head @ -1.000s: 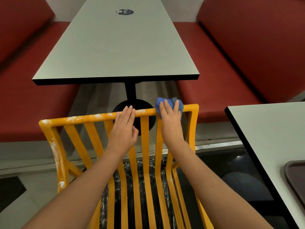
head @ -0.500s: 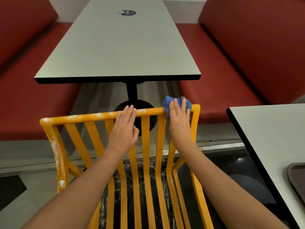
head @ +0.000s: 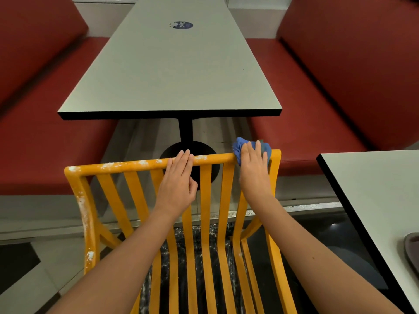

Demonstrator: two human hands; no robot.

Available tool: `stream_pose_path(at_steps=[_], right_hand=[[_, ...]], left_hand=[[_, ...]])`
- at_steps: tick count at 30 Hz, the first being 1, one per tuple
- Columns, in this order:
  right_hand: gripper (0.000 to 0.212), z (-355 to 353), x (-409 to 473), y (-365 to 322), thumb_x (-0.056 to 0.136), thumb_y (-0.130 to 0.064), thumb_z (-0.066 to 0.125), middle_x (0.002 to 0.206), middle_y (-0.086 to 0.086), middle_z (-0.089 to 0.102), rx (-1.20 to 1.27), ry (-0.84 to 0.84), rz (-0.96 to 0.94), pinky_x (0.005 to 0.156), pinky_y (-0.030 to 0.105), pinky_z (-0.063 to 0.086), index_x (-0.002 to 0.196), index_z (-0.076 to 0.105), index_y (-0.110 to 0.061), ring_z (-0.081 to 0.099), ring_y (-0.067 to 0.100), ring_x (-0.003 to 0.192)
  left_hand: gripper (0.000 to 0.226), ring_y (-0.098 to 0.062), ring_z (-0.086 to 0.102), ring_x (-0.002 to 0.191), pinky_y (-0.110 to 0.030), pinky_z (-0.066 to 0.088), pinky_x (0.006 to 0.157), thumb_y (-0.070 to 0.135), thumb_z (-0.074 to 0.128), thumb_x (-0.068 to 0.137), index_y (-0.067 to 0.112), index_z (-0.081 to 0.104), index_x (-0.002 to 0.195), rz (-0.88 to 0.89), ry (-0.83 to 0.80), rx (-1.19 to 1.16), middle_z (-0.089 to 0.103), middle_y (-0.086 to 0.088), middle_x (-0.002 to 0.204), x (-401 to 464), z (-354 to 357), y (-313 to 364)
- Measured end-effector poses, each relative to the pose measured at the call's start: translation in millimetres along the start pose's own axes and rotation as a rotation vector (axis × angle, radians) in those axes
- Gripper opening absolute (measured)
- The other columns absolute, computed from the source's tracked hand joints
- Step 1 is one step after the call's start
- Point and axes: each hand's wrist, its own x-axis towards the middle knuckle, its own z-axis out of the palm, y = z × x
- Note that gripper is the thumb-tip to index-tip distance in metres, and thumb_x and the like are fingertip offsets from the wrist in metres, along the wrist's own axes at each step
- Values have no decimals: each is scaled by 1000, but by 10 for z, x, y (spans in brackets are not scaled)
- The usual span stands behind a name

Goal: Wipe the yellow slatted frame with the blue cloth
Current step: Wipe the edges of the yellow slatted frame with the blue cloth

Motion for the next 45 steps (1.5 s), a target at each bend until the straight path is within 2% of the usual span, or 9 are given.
stream_pose_path(at_steps=[7,11,14,20,28,32,35,40,45], right_hand=[[57,-79,35,-4,91,6,41,155,19,19,-10,22,153,115,53,12,144,21,-1,1,37,145],[56,25,-110,-408,94,8,33,157,17,12,17,-45,-59,116,52,5,147,17,-2,-2,36,145],[60,-32,-88,-281,91,11,37,157,16,15,24,-70,-152,117,49,5,147,18,-3,1,34,146],[60,-144,6,-120,92,9,39,157,12,16,-5,-66,59,117,48,7,146,19,-6,0,32,146],[65,-104,-69,-354,92,10,37,159,9,10,1,-127,-137,117,46,5,149,13,-9,-2,31,146],[58,-130,30,-389,91,10,41,154,10,23,-10,-99,61,117,48,10,144,27,-9,3,32,146],[52,-65,40,-657,93,5,40,149,10,31,-23,-116,50,115,50,11,142,29,-8,5,32,145],[59,-96,-18,-578,91,8,41,153,10,24,-14,-152,-50,116,46,12,145,23,-7,3,31,146],[53,-109,55,-544,91,8,42,152,13,26,-40,-117,134,116,48,12,140,29,-6,4,33,145]], left_hand=[[56,-21,22,141,-37,9,115,11,51,89,6,33,142,10,-15,7,33,-9,149,10,-24,-5],[57,-21,22,141,-35,8,115,10,51,89,5,32,142,-2,-9,14,32,-9,149,-2,-32,7],[56,-21,22,141,-35,7,116,10,50,89,5,31,142,11,-14,18,32,-10,149,-3,-47,8],[55,-20,20,141,-34,7,116,12,48,91,6,31,142,-3,-17,2,31,-8,150,7,-41,9],[56,-19,20,142,-34,7,116,11,48,90,6,31,143,7,-18,-2,30,-9,150,8,-64,8],[56,-19,18,142,-34,7,117,12,46,91,6,30,143,16,-28,-6,29,-8,151,4,-75,-15],[56,-18,16,142,-33,5,117,12,46,91,6,28,144,12,-25,-27,28,-8,151,0,-70,-14],[57,-17,12,143,-32,3,117,13,44,92,8,26,145,12,-33,-34,24,-7,153,3,-93,-5],[57,-14,6,144,-30,0,116,16,41,95,11,19,147,10,-58,-38,16,-4,155,7,-139,0]])
